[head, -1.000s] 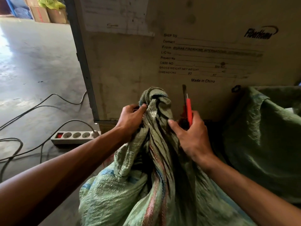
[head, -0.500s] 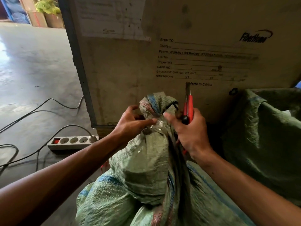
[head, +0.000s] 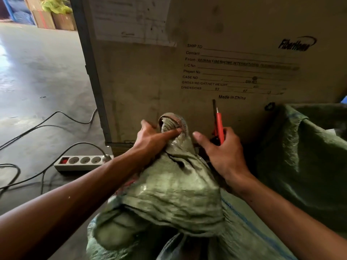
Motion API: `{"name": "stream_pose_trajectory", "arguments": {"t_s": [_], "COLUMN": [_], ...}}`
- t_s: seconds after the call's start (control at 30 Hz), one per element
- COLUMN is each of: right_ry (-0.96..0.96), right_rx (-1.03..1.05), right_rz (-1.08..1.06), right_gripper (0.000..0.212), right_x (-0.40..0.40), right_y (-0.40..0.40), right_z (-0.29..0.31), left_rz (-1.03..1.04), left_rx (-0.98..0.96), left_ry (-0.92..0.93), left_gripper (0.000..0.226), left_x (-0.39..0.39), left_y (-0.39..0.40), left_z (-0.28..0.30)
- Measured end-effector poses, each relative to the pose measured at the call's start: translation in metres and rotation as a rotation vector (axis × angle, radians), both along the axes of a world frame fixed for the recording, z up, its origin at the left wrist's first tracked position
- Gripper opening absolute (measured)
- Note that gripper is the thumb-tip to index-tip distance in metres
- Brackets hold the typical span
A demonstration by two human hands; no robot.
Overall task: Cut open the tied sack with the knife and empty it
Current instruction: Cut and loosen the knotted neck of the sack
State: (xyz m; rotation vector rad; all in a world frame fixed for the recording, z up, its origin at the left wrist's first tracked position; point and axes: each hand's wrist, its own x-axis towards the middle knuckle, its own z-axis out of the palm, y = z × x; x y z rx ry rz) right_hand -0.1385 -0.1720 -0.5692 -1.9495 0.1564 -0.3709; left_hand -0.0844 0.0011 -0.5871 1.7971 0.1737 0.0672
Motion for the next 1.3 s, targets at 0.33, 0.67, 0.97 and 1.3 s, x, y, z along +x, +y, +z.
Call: {"name": "stream_pose_trajectory", "arguments": {"t_s": [0.33, 0.67, 0.97, 1.3], "right_ry": [-0.006, 0.042, 0.24, 0.186], "right_rx": [-0.124, -0.214, -0.174, -0.279], "right_rz": [0.074, 0.016, 0.243, 0.21], "right_gripper": [0.049, 0.047, 0.019, 0.016], "right_x": [-0.009, 0.001, -0.028, -0.041], "right_y": [-0.001, -0.012, 0.018, 0.021], "right_z": [-0.014, -0.017, 0.028, 0.005], "left_rz": [-0.193, -0.133, 0.067, -0.186], "left_rx": [-0.122, -0.147, 0.068, -0.083], "left_ry": [0.024, 0.059, 0.046, 0.048], "left_gripper": [0.071, 0.041, 0.034, 0.021], "left_x": [-0.003, 0.005, 0.013, 0.013], "left_y": [-0.005, 0.001, 0.01, 0.01], "left_z": [0.002, 0.002, -0.012, -0.011]}}
